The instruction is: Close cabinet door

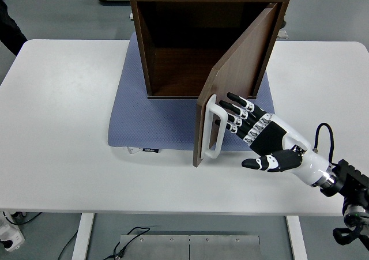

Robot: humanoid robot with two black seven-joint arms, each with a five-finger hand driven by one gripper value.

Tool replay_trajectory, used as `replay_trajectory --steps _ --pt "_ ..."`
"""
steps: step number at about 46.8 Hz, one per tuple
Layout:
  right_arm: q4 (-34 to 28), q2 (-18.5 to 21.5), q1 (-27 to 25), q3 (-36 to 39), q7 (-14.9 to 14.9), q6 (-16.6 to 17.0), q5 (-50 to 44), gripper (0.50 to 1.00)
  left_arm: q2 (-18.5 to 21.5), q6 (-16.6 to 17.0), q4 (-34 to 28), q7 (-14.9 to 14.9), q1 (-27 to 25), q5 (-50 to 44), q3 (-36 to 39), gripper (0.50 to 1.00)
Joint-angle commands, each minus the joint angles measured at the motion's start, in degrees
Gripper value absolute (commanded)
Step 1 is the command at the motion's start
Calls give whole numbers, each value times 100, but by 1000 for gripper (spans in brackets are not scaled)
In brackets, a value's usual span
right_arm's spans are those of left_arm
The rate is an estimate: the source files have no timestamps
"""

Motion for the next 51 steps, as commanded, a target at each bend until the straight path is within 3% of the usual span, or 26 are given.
replay_trajectory --steps 1,51 --pt "-53 45 122 -59 -1 0 8 1000 0 0 2 -1 0 0 -3 1000" --pt "-1011 941 1256 -499 -1 0 52 1000 0 0 2 -1 0 0 -3 1000"
